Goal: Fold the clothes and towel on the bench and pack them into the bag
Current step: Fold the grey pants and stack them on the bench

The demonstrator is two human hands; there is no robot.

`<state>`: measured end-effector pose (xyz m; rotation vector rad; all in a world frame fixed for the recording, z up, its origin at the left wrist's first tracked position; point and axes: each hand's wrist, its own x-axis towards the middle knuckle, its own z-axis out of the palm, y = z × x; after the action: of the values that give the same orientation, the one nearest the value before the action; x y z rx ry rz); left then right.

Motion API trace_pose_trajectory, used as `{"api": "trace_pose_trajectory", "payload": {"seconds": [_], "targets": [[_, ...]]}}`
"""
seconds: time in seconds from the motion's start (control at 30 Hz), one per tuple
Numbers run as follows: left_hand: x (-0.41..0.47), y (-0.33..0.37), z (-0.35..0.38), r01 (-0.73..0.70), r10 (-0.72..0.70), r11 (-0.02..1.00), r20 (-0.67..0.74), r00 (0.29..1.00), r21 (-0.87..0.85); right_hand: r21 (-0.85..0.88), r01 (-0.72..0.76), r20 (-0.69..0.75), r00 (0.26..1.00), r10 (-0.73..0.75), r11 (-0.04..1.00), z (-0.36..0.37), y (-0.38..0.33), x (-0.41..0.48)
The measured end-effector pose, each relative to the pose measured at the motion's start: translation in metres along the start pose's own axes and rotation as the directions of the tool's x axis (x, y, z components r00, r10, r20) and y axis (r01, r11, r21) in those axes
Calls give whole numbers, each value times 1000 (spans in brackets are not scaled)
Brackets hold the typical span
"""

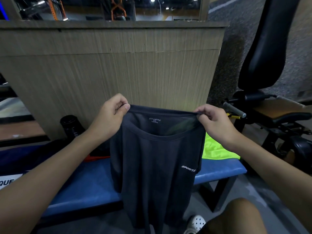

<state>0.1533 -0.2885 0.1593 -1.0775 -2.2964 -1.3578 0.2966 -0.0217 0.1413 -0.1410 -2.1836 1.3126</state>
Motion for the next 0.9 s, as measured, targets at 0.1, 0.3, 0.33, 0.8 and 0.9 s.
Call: {"api": "trace_pose_trajectory", "payload": {"seconds": [0.1,0.3,0.33,0.8,0.9], "targets": [[-1,2,1,25,-25,999,7,1000,31,7,-17,48,999,16,1000,0,-3,-1],[-2,-3,-4,85,-94,993,99,991,87,-15,-15,242,970,18,1000,-15,3,-2],[-3,-5,-6,73,-82,994,115,990,84,-49,-1,255,967,13,999,-17,4,-2],[-9,1,-6,-39,14,994,232,973,103,-144,167,50,986,-161,975,-24,7,0],[-9,1,-11,-37,-11,988,309,951,147,-150,147,96,986,-134,978,-28,6,-1]]}}
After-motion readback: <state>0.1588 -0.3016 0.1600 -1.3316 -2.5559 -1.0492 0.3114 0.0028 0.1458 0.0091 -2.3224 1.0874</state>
